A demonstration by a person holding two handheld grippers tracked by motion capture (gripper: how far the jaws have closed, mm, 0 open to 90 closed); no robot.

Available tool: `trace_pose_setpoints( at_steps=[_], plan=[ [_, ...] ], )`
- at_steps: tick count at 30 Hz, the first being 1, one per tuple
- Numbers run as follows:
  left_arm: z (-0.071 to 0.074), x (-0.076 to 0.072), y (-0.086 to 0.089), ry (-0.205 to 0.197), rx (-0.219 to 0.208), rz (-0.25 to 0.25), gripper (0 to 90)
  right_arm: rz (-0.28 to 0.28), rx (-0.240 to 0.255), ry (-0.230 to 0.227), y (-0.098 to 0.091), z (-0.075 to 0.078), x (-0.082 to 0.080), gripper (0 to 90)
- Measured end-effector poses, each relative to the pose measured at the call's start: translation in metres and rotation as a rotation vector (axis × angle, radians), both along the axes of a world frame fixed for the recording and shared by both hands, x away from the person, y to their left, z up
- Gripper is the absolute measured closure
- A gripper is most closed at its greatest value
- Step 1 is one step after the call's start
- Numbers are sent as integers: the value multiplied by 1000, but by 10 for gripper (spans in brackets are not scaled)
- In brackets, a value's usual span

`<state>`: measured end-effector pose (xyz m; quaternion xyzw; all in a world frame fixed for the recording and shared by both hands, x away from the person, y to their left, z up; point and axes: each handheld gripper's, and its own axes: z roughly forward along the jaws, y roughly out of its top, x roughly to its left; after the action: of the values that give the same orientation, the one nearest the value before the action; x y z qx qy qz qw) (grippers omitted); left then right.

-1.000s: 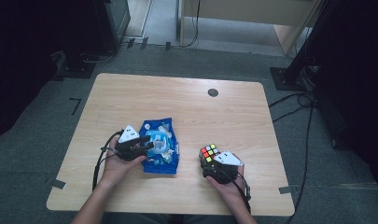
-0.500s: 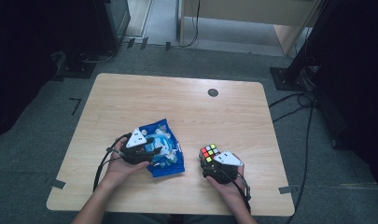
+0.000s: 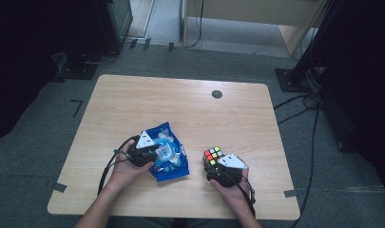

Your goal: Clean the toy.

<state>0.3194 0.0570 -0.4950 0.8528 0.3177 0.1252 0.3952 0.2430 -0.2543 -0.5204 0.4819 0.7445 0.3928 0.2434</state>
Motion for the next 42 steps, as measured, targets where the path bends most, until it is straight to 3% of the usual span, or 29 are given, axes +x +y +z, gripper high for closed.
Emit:
trace_pose_setpoints(
  at_steps=[1,2,5,8,9,12,16,20,21,22,23,28,35,36,39,42],
  plan=[
    [0,1,-1,5,0,1,843,0,0,0,0,0,0,259],
    [-1,0,-3,-18,14,17,900,0,-1,-1,0,0,0,259],
    [1,1,-5,-50,18,42,900,0,0,0,0,0,0,259],
    [12,4,-3,-113,-20,84,900,-1,0,-1,0,0,0,260],
    [12,4,-3,-113,-20,84,900,-1,0,-1,0,0,0,260],
    [23,12,2,-148,-75,134,900,-1,0,-1,0,0,0,260],
    [34,17,6,-161,-105,147,900,-1,0,-1,0,0,0,260],
    [58,14,14,-208,-159,148,900,-1,3,0,0,0,0,259],
    [58,14,14,-208,-159,148,900,-1,3,0,0,0,0,259],
    [69,10,20,-240,-191,166,900,0,2,0,0,0,0,259],
    [69,10,20,-240,-191,166,900,0,2,0,0,0,0,259],
    [101,3,36,-278,-291,175,900,-1,-2,0,0,0,0,260],
    [118,-16,33,-282,-334,101,900,-1,-3,0,0,0,0,259],
    [114,-20,29,-262,-329,76,900,-5,-3,-7,0,0,0,259],
    [107,-23,26,-247,-321,66,900,-16,-1,-44,0,1,-3,264],
    [91,-26,22,-208,-341,56,900,-10,-29,-125,5,10,-13,269]
  ],
)
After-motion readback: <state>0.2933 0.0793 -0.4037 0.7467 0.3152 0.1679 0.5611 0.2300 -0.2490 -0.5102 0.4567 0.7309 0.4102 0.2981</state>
